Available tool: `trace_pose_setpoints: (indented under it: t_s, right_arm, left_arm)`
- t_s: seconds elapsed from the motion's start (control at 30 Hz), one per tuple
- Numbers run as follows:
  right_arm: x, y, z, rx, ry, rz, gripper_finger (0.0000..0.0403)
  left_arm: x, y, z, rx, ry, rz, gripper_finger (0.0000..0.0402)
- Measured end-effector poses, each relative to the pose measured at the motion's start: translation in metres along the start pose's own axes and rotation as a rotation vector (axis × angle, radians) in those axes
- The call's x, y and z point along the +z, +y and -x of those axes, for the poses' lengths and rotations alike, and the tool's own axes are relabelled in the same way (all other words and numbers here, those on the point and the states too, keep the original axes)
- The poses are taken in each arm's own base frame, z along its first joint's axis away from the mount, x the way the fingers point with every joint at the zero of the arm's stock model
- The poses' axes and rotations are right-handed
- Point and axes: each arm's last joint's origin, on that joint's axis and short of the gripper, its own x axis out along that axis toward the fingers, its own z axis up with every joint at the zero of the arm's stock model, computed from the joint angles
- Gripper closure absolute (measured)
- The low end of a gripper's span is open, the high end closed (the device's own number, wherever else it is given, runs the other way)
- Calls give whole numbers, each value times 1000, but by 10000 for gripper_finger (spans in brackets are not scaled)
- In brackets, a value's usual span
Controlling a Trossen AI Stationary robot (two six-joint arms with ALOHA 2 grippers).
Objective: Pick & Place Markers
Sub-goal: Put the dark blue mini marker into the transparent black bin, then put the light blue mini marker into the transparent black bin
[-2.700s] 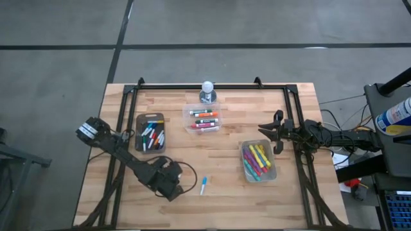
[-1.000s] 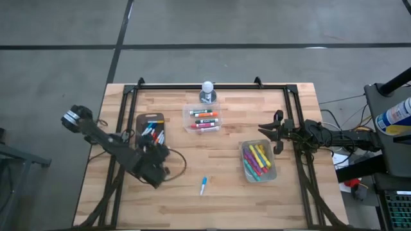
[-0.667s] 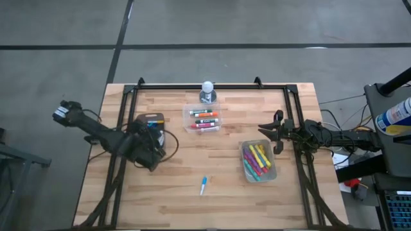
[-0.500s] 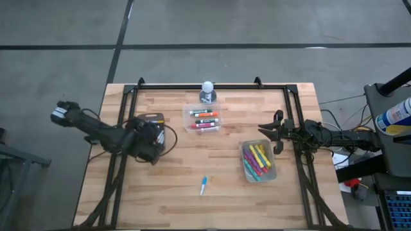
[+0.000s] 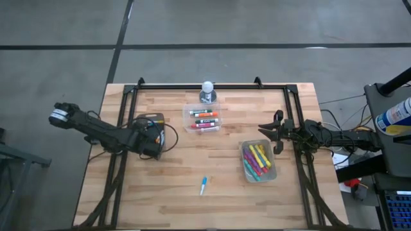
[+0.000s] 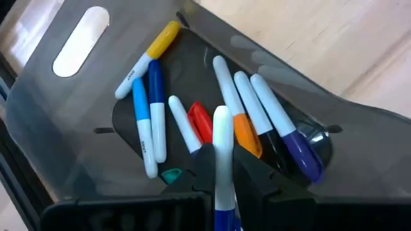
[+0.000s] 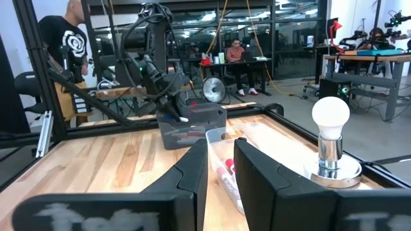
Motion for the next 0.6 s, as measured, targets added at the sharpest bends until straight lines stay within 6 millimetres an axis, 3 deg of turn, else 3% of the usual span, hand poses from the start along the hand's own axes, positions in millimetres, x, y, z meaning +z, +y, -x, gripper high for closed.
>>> trace_pose_setpoints:
  t_s: [0.23, 0.6]
  right_arm:
    - [0, 0, 0, 0, 0, -1, 335]
    - [0, 0, 0, 0, 0, -1, 335]
  left_arm:
    - [0, 0, -2, 10, -22, -5, 364]
    - [8, -2, 7, 1, -68, -50, 282]
